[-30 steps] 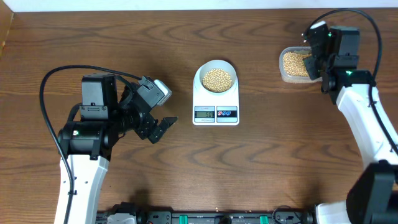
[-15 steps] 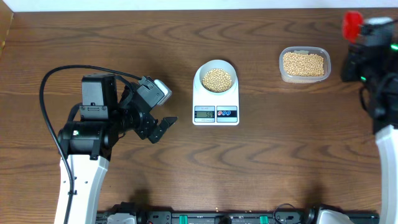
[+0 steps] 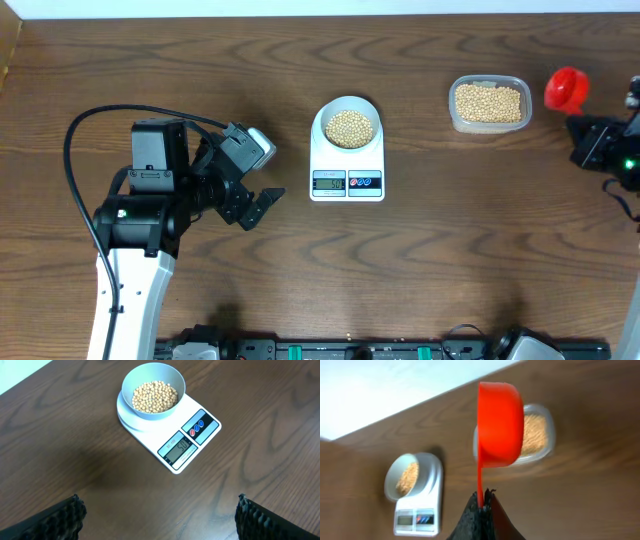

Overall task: Scoop item into bowl and weigh 50g on scale
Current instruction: 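Swing the right gripper with the scoop down to the table right of the tub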

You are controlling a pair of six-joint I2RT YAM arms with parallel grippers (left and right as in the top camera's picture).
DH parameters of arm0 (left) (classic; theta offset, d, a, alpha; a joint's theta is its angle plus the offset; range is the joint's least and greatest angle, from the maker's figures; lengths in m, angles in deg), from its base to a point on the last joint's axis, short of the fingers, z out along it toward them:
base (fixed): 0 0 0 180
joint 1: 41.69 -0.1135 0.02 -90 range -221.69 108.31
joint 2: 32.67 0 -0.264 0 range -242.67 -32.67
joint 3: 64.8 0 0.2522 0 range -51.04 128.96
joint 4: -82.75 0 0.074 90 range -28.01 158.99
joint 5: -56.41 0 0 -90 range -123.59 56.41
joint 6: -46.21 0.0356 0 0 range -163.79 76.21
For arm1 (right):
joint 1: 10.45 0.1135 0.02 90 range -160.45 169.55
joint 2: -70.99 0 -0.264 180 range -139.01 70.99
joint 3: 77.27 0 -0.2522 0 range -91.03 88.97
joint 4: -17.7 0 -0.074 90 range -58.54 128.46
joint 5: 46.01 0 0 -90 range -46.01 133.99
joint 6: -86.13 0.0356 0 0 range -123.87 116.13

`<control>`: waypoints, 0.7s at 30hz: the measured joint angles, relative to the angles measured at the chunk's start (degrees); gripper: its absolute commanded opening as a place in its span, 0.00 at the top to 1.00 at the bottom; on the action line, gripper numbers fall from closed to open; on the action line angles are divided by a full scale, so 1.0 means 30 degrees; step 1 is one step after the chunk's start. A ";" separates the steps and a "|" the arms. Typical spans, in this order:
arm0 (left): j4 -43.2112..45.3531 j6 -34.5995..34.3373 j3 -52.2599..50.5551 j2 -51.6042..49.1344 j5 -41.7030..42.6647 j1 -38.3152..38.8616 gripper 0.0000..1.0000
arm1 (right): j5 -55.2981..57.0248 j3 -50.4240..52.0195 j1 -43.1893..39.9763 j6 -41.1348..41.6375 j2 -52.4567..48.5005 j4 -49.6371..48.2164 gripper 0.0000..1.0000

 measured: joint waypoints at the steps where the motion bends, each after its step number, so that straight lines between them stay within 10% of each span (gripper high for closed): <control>1: -0.0015 0.0000 0.0000 0.0000 0.0000 0.0000 0.02 | -0.0444 0.0605 0.0109 0.0036 -0.0029 -0.0189 0.99; 21: -0.0015 0.0000 0.0000 0.0000 0.0000 0.0000 0.02 | -0.4095 1.3617 0.1909 0.4597 -0.0291 -1.2939 0.99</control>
